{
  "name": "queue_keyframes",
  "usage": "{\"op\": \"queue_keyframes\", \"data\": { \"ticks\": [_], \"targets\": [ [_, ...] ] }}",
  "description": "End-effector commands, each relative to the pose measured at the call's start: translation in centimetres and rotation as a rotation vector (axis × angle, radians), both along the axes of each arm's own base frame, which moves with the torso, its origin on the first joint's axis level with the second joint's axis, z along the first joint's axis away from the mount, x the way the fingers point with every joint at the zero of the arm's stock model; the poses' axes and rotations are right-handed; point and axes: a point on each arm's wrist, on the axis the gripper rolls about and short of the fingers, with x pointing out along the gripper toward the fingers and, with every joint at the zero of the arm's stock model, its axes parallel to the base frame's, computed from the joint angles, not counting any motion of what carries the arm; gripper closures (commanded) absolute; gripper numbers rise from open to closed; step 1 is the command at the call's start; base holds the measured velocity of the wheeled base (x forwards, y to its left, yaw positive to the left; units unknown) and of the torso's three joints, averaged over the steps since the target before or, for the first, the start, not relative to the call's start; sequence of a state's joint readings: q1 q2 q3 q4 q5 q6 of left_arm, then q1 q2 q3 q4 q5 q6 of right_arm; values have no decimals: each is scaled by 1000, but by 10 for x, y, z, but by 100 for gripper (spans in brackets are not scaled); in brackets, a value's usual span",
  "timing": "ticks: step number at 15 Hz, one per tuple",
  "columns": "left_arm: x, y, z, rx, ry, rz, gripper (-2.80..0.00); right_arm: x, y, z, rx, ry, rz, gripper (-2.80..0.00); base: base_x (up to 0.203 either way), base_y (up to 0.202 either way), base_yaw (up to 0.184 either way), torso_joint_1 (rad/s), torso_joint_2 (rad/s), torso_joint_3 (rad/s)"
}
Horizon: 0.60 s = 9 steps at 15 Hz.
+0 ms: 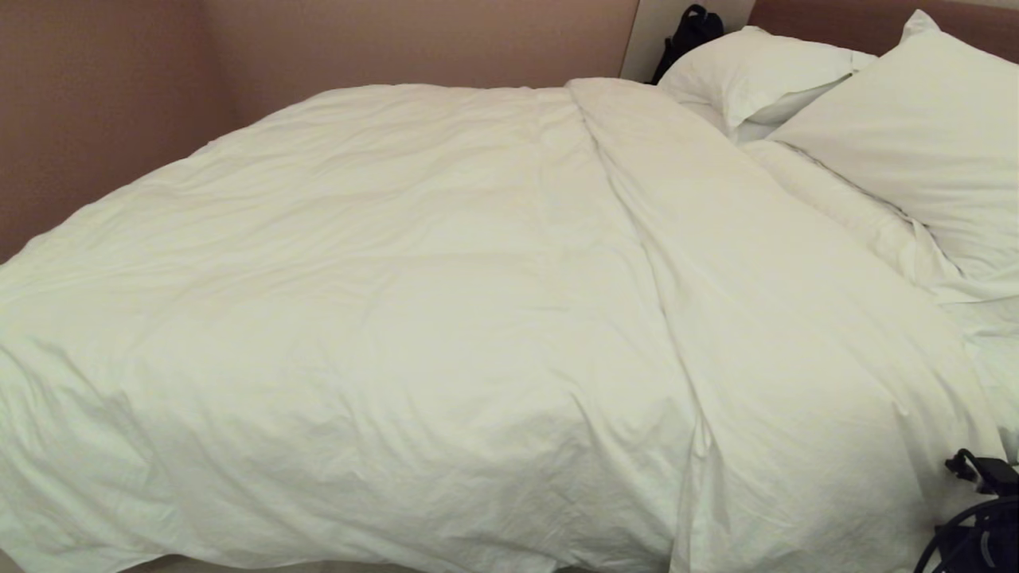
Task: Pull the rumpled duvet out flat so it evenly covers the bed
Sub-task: Flatten the corners of the folded blanket
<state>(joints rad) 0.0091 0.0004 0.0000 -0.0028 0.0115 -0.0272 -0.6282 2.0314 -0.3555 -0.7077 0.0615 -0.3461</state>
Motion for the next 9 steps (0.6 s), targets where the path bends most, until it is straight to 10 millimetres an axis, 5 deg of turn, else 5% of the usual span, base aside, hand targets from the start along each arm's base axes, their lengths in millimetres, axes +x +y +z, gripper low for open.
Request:
{"op": "queue_keyframes", "data": {
  "ticks": [1, 5, 9],
  "targets": [
    [0, 0, 0, 0, -1, 1, 0, -1, -1, -3, 3, 8, -4, 0, 0, 0, 0, 0, 0, 0],
    [0, 0, 0, 0, -1, 1, 0, -7, 3, -2, 5, 4, -1, 0, 0, 0, 0, 0, 0, 0],
    [0, 0, 0, 0, -1, 1, 0, -19, 12, 21, -89, -113, -1, 0, 0, 0, 0, 0, 0, 0]
  ]
}}
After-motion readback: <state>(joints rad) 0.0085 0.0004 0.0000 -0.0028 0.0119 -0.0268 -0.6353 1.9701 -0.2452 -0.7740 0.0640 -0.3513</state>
